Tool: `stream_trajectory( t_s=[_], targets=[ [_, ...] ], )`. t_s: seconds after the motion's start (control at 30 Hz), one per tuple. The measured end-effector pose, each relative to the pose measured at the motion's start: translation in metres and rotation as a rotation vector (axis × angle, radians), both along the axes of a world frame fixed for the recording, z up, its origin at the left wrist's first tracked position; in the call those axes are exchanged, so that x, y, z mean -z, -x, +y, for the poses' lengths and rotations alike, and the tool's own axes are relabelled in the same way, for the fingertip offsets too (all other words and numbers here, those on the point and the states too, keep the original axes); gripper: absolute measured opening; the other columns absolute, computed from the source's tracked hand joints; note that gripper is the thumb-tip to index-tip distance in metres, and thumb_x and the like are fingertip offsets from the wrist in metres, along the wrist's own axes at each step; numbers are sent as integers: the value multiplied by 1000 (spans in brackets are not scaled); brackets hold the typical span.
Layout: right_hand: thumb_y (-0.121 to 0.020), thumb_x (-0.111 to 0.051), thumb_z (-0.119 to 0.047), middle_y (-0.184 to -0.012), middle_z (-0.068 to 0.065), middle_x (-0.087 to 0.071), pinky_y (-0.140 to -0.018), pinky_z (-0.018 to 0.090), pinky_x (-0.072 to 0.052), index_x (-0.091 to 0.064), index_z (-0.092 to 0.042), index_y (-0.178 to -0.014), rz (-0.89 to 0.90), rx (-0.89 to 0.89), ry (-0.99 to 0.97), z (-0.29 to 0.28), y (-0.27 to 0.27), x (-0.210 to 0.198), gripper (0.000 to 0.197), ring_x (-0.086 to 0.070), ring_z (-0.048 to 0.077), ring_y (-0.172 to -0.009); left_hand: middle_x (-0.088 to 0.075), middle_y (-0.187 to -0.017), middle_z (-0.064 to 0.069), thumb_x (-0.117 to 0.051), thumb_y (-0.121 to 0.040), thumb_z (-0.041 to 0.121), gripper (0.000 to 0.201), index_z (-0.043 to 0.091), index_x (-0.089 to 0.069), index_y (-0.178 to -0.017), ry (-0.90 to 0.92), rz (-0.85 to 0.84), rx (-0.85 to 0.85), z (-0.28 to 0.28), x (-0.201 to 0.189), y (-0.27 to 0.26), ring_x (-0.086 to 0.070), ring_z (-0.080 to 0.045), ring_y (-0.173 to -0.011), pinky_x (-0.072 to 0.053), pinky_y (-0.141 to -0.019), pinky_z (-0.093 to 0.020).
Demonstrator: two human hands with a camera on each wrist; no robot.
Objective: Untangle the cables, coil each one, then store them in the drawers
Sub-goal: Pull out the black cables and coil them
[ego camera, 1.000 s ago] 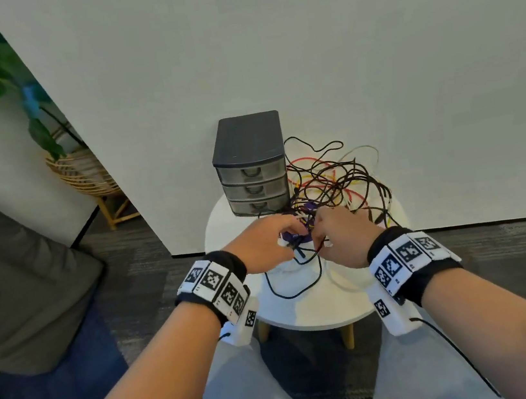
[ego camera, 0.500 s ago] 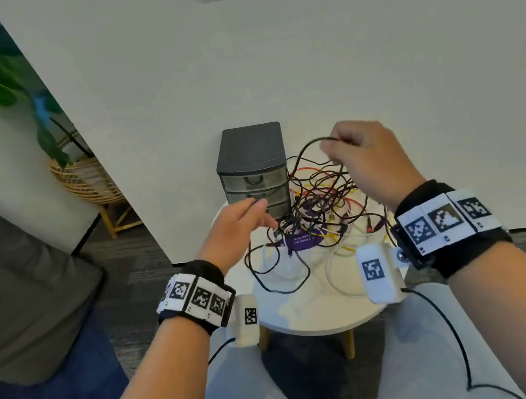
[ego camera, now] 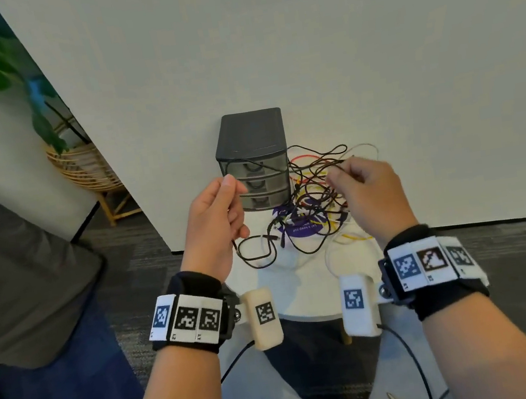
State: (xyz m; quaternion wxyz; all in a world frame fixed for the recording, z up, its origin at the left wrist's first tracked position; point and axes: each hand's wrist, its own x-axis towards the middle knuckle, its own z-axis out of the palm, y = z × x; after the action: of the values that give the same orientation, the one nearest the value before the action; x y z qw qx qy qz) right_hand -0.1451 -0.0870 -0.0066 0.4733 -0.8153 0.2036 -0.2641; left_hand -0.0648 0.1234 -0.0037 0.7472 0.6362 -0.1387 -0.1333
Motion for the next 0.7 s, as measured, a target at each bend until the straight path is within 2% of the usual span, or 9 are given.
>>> stream_trajectory(
  t_s=[0.13,0.23,0.3,0.37,0.47,0.53,0.6,0.67,0.7],
  targets=[
    [-99,-60,-26,-68,-7,-58,-61,21,-33,-61,-24,-69,155,-107,142,5,10,30,30,-51,14,-71,-31,-64,1,-43,-109,25,27,12,-63,-96,22,35,58,1,0,5,-14,-16,-56,-12,-46,-28],
    [-100,-60,-25,-79,-8,-61,-63,12,-31,-70,-23,-86,222,-110,157,1,13,47,17,-53,11,-79,-31,-64,1,-47,-107,22,26,10,-69,-99,28,15,95,5,-9,6,-14,-16,-56,-11,-47,-29],
    [-98,-62,-23,-91,-5,-65,-68,5,-33,-75,-19,-99,152,1,134,-6,15,50,14,-55,10,-85,-31,-63,0,-53,-104,20,22,9,-72,-105,59,-52,121,11,-17,3,-15,-15,-54,-12,-47,-29],
    [-96,-63,-19,-95,-6,-66,-72,-1,-34,-75,-21,-99,25,112,93,-13,16,42,13,-58,10,-90,-32,-63,-1,-58,-100,17,20,11,-73,-112,95,-145,129,19,-25,-2,-15,-19,-56,-14,-49,-30],
    [-95,-63,-15,-95,-5,-67,-74,0,-36,-74,-24,-96,-96,171,81,-22,17,24,14,-59,8,-89,-41,-68,-1,-52,-102,9,27,12,-70,-122,119,-206,86,25,-28,-7,-27,-17,-59,-25,-54,-26],
    [-95,-63,-14,-97,-4,-67,-78,4,-39,-75,-23,-97,-162,174,75,-25,19,12,15,-61,6,-90,-51,-75,0,-44,-104,5,34,10,-67,-128,171,-195,79,26,-24,-7,-39,-14,-65,-35,-62,-23],
    [-94,-62,-14,-98,-5,-67,-81,6,-41,-75,-22,-98,-204,179,72,-26,20,3,15,-62,4,-90,-57,-83,0,-41,-104,3,37,8,-63,-133,196,-201,75,24,-20,-6,-45,-14,-72,-37,-70,-25],
    [-94,-63,-16,-100,-5,-66,-84,9,-42,-74,-24,-97,-174,171,84,-28,20,-3,14,-61,5,-92,-63,-90,-1,-40,-105,3,36,7,-60,-135,171,-231,60,21,-21,-3,-46,-15,-73,-39,-72,-25],
    [-93,-64,-18,-102,-6,-65,-89,14,-42,-73,-28,-96,-120,160,92,-30,19,-4,14,-60,9,-98,-67,-93,-2,-40,-106,3,35,8,-60,-134,143,-256,51,18,-23,-2,-46,-15,-70,-41,-71,-24]
  ],
)
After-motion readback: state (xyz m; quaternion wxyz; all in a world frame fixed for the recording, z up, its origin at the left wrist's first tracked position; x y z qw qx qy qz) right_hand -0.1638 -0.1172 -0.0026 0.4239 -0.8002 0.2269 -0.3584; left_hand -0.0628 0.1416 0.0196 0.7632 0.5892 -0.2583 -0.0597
